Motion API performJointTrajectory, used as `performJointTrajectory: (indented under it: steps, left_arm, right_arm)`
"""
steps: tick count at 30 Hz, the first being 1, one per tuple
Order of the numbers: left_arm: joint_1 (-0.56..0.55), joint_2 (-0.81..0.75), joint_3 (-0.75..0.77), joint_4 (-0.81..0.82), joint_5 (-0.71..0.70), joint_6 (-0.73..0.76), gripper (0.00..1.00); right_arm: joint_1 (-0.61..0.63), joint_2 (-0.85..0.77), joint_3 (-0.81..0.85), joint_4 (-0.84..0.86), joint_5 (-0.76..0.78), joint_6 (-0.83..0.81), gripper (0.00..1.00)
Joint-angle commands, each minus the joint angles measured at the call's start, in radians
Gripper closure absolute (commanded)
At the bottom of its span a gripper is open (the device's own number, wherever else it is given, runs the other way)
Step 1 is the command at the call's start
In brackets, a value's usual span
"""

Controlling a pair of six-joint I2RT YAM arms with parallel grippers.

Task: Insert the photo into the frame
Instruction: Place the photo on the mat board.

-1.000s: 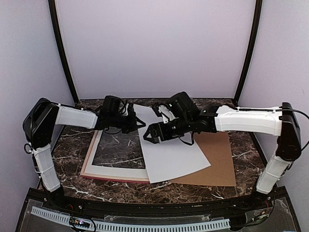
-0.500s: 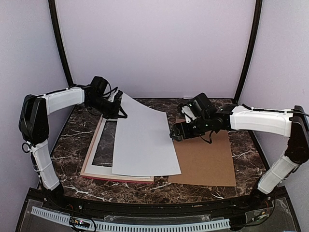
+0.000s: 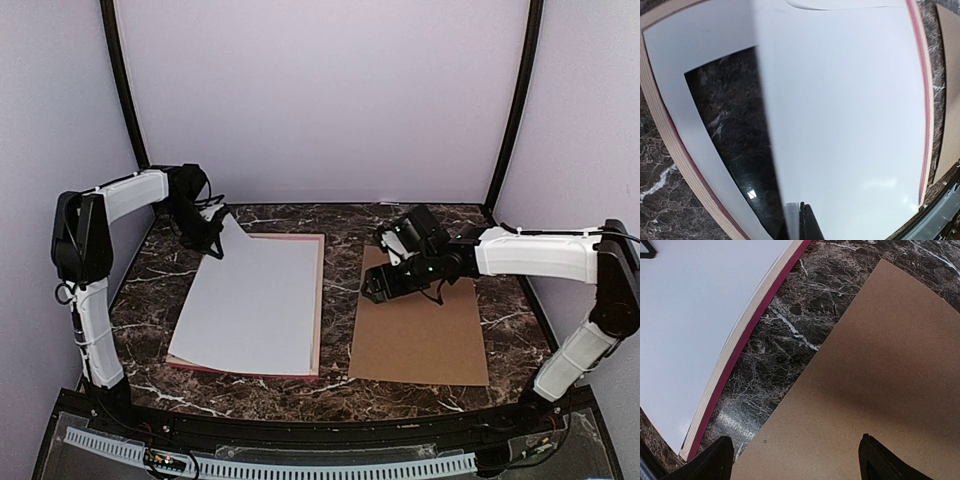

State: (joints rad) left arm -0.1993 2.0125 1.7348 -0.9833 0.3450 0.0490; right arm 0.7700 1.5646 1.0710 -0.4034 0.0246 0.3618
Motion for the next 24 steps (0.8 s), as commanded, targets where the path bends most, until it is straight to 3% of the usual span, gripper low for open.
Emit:
performJointTrajectory:
  steps: [1, 9, 24]
  left_arm:
    - [0.005, 0.034, 0.055, -0.092, -0.047, 0.089, 1.00]
    - [0.016, 0.095, 0.135, -0.098, -0.015, 0.080, 1.00]
    - [0.073, 0.063, 0.076, 0.018, 0.159, -0.018, 1.00]
  right_arm:
    - [-0.006, 0.021, -0.023, 0.054, 0.002, -0.009, 0.12]
    - [-0.006, 0.062, -0.021, 0.062, -0.008, -0.002, 0.13]
    - [-0.006, 0.108, -0.018, 0.067, -0.008, 0.004, 0.12]
